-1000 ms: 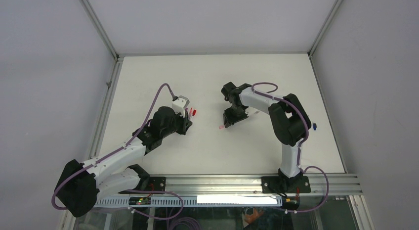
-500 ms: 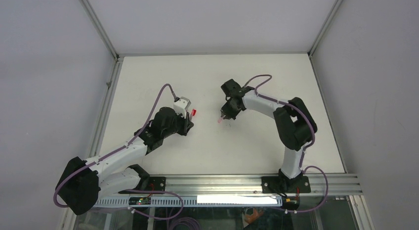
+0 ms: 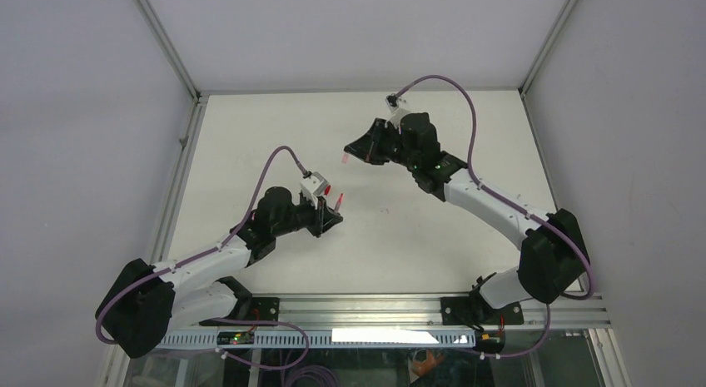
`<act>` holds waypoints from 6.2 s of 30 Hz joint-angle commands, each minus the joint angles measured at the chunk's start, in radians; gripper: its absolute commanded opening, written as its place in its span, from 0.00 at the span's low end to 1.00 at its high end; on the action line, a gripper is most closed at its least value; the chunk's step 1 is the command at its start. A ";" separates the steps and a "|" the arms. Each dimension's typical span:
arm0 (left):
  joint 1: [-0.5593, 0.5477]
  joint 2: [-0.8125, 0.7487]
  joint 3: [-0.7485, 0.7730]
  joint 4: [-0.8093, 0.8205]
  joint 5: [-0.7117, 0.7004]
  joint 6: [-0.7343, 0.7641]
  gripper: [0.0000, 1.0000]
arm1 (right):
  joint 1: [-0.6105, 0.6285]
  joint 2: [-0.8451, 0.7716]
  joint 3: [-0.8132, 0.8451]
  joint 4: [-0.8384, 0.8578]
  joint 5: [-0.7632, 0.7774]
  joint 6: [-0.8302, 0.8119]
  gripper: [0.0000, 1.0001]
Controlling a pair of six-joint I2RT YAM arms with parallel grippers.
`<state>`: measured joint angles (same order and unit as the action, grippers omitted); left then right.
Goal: Insert the pens into the pen caps
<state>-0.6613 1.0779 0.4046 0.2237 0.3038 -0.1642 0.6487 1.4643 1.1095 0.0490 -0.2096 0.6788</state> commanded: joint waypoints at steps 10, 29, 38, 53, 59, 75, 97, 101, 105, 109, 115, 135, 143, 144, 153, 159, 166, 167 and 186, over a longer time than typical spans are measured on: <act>-0.002 -0.015 0.004 0.257 0.101 -0.036 0.00 | 0.038 -0.151 -0.092 0.074 -0.140 -0.085 0.00; -0.002 -0.081 0.017 0.195 0.074 -0.007 0.00 | 0.090 -0.144 -0.119 0.010 -0.158 -0.096 0.00; -0.002 -0.090 0.014 0.188 0.062 -0.002 0.00 | 0.107 -0.142 -0.107 -0.023 -0.162 -0.108 0.00; -0.001 -0.128 0.079 0.138 -0.022 0.046 0.00 | 0.198 -0.171 -0.172 -0.083 -0.151 -0.122 0.00; -0.001 -0.153 0.133 0.132 -0.007 0.066 0.00 | 0.245 -0.168 -0.190 -0.093 -0.151 -0.122 0.00; -0.001 -0.165 0.247 0.128 -0.028 0.115 0.00 | 0.337 -0.104 -0.186 -0.129 -0.151 -0.122 0.00; -0.001 -0.224 0.315 0.223 -0.066 0.141 0.00 | 0.401 0.077 -0.169 -0.249 0.107 -0.120 0.00; -0.001 -0.246 0.312 0.227 -0.098 0.137 0.00 | 0.411 0.103 -0.169 -0.265 0.119 -0.104 0.00; -0.001 -0.271 0.302 0.234 -0.141 0.137 0.00 | 0.419 0.119 -0.162 -0.283 0.131 -0.093 0.00; -0.001 -0.283 0.294 0.237 -0.137 0.140 0.00 | 0.422 0.129 -0.156 -0.284 0.124 -0.097 0.00; -0.001 -0.296 0.277 0.270 -0.140 0.146 0.00 | 0.426 0.149 -0.151 -0.285 0.101 -0.101 0.00; -0.001 -0.287 0.258 0.335 0.003 0.155 0.00 | 0.432 0.193 -0.142 -0.291 0.053 -0.107 0.00; 0.020 -0.271 0.296 0.275 0.190 0.155 0.00 | 0.431 0.181 -0.156 -0.296 0.036 -0.113 0.00; 0.025 -0.273 0.296 0.276 0.209 0.154 0.00 | 0.432 0.178 -0.160 -0.296 0.036 -0.114 0.00; 0.082 -0.226 0.316 0.320 0.383 0.084 0.00 | 0.431 0.126 -0.207 -0.292 0.041 -0.128 0.00; 0.093 -0.219 0.311 0.324 0.333 0.090 0.00 | 0.431 0.090 -0.231 -0.294 0.040 -0.125 0.00; 0.106 -0.219 0.282 0.327 0.200 0.120 0.00 | 0.432 0.026 -0.222 -0.357 0.008 -0.117 0.00; 0.112 -0.214 0.280 0.333 0.198 0.118 0.00 | 0.433 0.019 -0.221 -0.365 0.003 -0.118 0.00; 0.155 -0.159 0.271 0.335 0.167 0.099 0.00 | 0.454 0.034 -0.201 -0.392 -0.008 -0.117 0.00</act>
<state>-0.5213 0.9596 0.5232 -0.0151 0.4961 -0.1127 0.9939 1.4132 0.9726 0.0952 0.0246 0.5667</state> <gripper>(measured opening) 0.158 0.042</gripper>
